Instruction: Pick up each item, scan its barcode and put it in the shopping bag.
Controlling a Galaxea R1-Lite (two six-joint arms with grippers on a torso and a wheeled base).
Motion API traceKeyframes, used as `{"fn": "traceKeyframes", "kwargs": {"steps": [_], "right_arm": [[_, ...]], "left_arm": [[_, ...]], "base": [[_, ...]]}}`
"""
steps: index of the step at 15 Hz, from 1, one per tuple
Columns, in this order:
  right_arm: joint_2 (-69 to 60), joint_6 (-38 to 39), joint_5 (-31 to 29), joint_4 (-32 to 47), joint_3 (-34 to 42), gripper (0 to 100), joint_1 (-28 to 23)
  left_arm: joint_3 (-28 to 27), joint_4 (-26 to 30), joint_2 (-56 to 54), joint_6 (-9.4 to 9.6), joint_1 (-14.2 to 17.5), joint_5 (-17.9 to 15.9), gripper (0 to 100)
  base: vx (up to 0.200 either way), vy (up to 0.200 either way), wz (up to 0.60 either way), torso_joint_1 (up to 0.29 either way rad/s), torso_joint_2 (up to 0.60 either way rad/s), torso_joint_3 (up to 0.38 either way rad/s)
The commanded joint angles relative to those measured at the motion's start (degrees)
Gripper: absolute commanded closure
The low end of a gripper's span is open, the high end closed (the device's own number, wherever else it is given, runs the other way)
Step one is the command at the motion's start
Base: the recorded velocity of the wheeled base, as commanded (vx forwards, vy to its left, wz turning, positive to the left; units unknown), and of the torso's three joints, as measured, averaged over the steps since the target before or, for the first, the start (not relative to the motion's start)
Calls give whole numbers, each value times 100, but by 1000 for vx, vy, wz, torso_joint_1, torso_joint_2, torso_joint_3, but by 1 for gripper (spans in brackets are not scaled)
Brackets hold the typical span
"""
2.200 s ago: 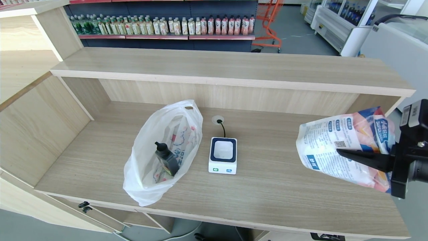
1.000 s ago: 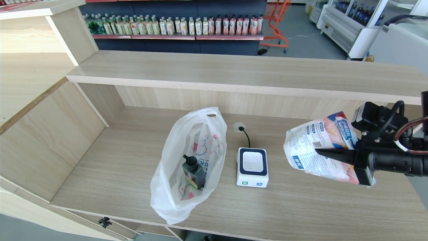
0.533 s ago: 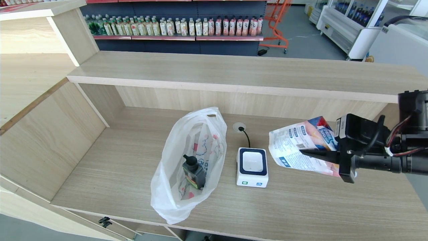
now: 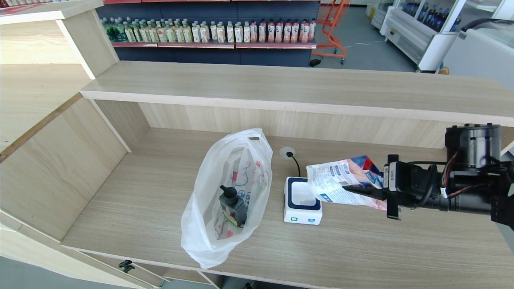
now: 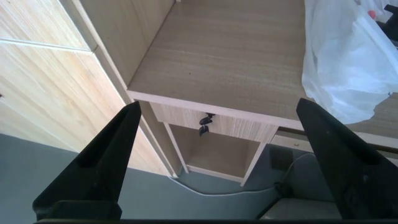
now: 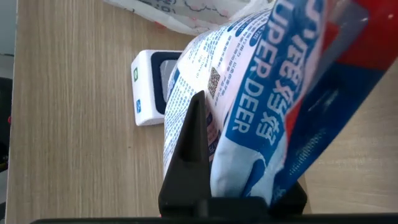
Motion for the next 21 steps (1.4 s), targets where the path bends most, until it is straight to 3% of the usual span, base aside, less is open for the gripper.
{"fn": "traceKeyframes", "kwargs": {"steps": [1,7,13,17,21], "right_arm": [[334,-1,45,-51,117,100,7],[958,43,98,-772,310,100,-55],[1248,464,124,-859,-252,100,-46],[1143,1159,80,-859,-630,100,139],[1301,1168,71,-868,-657,100,147]], "left_arm": [[0,0,-2,2,2,1,0],[0,0,-2,2,2,1,0],[0,0,-2,2,-7,1,0],[0,0,-2,2,2,1,0],[0,0,-2,2,2,1,0]], "base": [[0,0,0,0,0,0],[0,0,0,0,0,0],[0,0,0,0,0,0],[0,0,0,0,0,0],[0,0,0,0,0,0]]}}
